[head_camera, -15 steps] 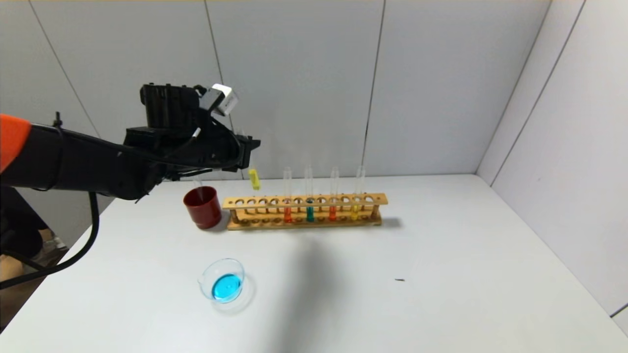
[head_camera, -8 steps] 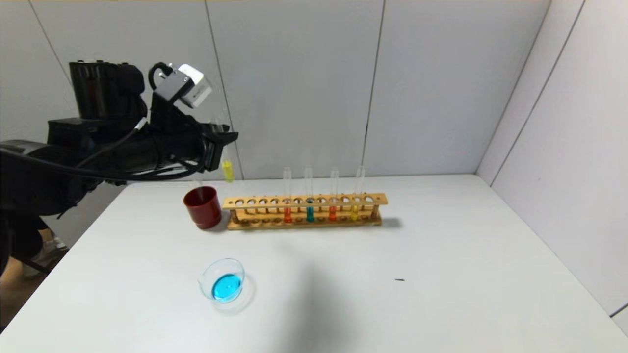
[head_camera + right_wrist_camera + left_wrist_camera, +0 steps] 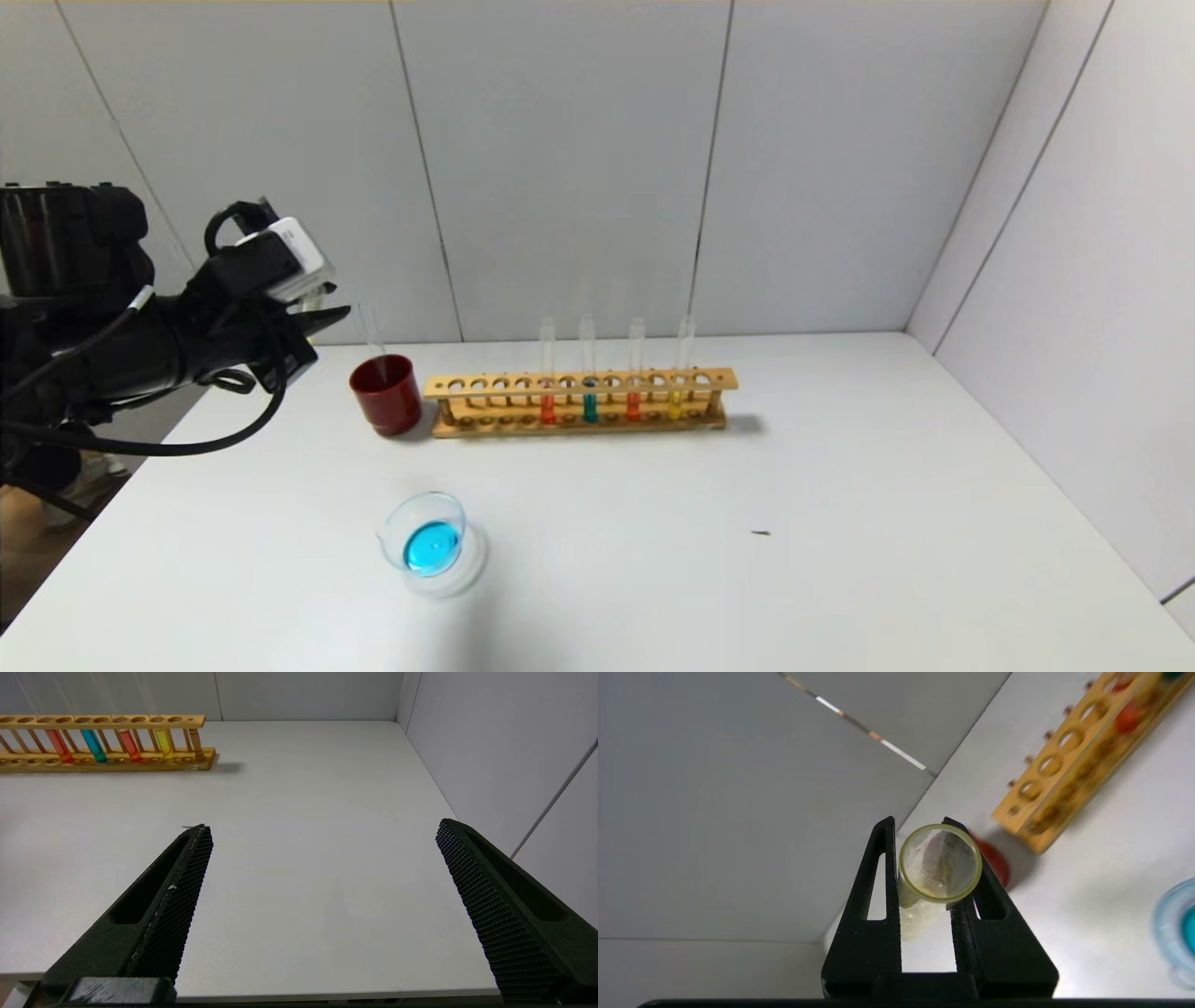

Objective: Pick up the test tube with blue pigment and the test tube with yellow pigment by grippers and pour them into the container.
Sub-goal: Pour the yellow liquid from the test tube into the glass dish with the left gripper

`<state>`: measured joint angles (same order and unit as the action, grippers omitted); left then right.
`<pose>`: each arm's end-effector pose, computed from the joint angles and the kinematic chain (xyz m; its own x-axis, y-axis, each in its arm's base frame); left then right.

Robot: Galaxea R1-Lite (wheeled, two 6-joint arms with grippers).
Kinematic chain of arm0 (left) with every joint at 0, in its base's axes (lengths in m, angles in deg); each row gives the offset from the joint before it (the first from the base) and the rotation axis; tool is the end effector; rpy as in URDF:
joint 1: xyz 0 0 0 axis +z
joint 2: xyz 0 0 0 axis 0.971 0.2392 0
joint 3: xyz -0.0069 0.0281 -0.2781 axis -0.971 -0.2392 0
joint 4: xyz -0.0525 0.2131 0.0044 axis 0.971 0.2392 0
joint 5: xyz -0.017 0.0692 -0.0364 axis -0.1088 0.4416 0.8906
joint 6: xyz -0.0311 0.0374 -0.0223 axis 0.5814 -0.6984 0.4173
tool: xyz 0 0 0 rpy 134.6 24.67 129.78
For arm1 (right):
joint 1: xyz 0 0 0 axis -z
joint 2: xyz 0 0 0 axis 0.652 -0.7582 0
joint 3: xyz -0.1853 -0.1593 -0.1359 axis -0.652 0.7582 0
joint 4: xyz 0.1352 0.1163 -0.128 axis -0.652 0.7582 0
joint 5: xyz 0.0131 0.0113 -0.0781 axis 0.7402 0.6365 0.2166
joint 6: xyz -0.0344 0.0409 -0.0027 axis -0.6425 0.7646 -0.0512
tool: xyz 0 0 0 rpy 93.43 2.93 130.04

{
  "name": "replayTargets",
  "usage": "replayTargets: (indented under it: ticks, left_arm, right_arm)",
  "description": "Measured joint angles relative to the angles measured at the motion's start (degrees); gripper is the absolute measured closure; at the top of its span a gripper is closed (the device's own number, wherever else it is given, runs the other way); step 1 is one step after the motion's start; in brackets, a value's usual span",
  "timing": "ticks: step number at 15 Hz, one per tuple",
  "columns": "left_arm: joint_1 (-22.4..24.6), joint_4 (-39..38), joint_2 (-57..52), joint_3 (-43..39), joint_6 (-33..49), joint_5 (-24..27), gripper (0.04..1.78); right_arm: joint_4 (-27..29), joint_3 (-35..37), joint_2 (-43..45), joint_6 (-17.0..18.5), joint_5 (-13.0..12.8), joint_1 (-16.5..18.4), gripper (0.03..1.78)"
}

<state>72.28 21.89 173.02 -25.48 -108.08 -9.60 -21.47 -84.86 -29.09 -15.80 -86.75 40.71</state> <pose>0.3285 -0.0350 0.1753 0.9265 -0.3024 -0.2241 0.3660 0.5849 0.7238 0.0600 0.0003 0.0749 1.0000 0.0040 -0.0044 -0.0040 1.0000 0.0028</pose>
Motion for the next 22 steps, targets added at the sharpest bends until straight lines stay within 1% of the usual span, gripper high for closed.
replayTargets:
  ticks: [2,3,6,8,13,15,17,22]
  left_arm:
    - [0.4,-0.17,0.65,-0.04,-4.05,-0.35,1.48]
    - [-0.13,-1.24,1.02,-0.2,-5.9,-0.4,1.48]
    - [-1.5,-8.0,2.29,-3.34,-8.44,-0.27,1.48]
    - [-1.94,-15.3,3.73,-7.8,-9.4,-0.24,1.48]
    - [-2.18,-38.67,8.8,-21.83,-10.86,-0.02,1.48]
    - [-2.07,-45.34,10.03,-26.99,-11.15,0.01,1.48]
    - [-1.93,-47.63,10.92,-29.14,-13.92,0.1,1.48]
    - [-1.19,-47.71,13.37,-30.11,-24.64,3.43,1.48]
  right_arm:
    - [0.0,0.0,0.0,0.02,-0.02,0.0,0.06]
    - [0.02,0.0,0.0,0.02,-0.02,0.0,0.06]
    - [0.02,0.0,0.0,0.02,-0.02,-0.02,0.06]
    - [0.0,0.0,0.0,0.02,0.0,0.0,0.06]
    - [0.0,0.0,0.0,0.02,0.0,0.0,0.06]
    - [0.02,0.0,0.0,0.02,0.0,0.0,0.06]
    - [0.0,0.0,0.0,0.02,0.0,0.0,0.06]
    - [0.0,0.0,0.0,0.02,-0.02,0.0,0.06]
